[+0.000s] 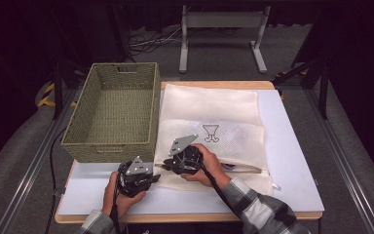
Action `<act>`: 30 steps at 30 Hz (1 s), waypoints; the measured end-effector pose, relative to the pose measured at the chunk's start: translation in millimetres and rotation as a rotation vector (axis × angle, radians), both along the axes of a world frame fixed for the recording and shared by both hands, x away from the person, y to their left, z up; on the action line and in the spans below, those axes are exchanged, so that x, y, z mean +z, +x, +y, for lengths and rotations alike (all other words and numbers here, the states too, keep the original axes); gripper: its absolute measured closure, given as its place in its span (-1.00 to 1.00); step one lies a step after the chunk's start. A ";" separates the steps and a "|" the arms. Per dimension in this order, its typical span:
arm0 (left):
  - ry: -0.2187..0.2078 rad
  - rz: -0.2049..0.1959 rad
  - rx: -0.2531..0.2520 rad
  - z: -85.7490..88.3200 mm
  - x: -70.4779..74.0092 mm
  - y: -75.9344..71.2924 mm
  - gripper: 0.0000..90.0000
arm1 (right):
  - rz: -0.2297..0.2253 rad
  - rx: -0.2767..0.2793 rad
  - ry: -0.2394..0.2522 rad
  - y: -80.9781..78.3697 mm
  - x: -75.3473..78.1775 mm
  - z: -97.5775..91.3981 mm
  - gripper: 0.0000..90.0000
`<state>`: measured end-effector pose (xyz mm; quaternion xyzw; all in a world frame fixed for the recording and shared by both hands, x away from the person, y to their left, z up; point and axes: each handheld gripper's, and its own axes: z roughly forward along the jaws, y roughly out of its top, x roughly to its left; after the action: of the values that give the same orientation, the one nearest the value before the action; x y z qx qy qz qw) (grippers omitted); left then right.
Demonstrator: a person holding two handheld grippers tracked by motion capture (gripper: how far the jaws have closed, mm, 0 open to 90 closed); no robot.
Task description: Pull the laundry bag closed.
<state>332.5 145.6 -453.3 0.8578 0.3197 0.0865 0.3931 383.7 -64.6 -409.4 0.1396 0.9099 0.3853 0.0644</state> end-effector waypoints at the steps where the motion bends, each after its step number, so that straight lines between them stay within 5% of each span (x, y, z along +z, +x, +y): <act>1: 0.002 -0.001 -0.001 0.2 0.1 0.0 0.89 | 0.004 0.002 -0.010 -0.1 -1.7 -0.1 0.81; 8: -0.018 0.006 -0.010 3.1 1.4 0.6 0.79 | 0.013 0.005 -0.016 1.8 -7.2 -0.7 0.81; 15: -0.082 0.005 -0.002 10.8 8.3 5.4 0.36 | -0.002 0.009 -0.019 -0.7 -7.2 -0.9 0.81; 20: -0.074 0.026 -0.008 9.2 7.8 14.5 0.42 | -0.014 0.014 -0.023 -2.2 -6.4 -0.9 0.81; 23: -0.092 0.051 -0.002 10.3 6.5 18.7 0.67 | -0.021 0.019 -0.029 -3.1 -6.4 0.1 0.81; 25: -0.087 0.047 -0.005 10.1 6.2 18.3 0.85 | -0.029 0.022 -0.040 -4.3 -6.6 1.5 0.81; 30: -0.072 0.017 -0.002 8.3 10.7 14.3 0.91 | -0.031 0.021 -0.054 -5.8 -8.9 3.5 0.75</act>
<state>346.7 153.9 -442.6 0.8441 0.3250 0.0673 0.4211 377.9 -61.1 -418.3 0.1221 0.9203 0.3634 0.0780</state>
